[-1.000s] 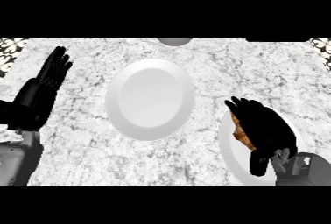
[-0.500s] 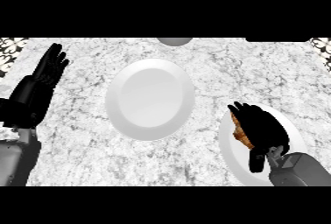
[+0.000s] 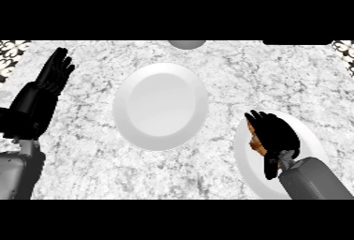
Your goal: Pick the croissant from the plate and place it in the plate
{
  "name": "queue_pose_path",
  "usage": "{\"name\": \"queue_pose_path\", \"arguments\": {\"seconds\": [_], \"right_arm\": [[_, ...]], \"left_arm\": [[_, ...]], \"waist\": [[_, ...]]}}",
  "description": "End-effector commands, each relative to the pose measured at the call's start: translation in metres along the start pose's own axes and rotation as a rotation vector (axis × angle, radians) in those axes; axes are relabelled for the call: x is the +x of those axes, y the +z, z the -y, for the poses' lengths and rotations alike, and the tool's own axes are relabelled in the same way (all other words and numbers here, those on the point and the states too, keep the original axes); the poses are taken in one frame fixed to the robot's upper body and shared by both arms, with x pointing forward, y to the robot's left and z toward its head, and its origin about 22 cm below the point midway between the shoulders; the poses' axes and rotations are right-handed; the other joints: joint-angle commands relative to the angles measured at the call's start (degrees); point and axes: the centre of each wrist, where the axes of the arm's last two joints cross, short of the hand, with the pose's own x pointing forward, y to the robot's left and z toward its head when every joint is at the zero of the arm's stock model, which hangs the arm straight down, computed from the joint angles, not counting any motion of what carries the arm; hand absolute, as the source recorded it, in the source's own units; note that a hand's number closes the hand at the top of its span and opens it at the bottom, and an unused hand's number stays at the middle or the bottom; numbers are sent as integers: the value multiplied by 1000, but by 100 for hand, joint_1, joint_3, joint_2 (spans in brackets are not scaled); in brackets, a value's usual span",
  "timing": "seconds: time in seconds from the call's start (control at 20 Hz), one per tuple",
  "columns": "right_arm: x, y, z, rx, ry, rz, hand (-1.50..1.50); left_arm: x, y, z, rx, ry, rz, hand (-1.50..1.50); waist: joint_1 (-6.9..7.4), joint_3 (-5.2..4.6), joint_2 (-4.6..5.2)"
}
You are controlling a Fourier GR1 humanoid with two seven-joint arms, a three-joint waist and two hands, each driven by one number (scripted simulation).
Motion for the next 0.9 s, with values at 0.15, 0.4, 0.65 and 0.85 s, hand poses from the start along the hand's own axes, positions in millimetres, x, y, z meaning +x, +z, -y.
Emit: {"name": "queue_pose_path", "arguments": {"seconds": [0.15, 0.4, 0.65, 0.85], "right_arm": [[2, -15, -16, -198, -17, 118, 150], [5, 4, -36, -307, -52, -28, 150], [-43, 22, -75, -172, -339, -594, 150], [-10, 71, -78, -323, -399, -710, 150]], "left_arm": [[-3, 9, -8, 5, 11, -12, 0], [-14, 8, -5, 12, -3, -13, 0], [-18, 19, -26, 118, -24, -66, 0], [-15, 23, -29, 96, -34, -44, 0]], "waist": [[45, 5, 5], [-81, -1, -15], [-875, -15, -211], [-586, -28, -168]]}}
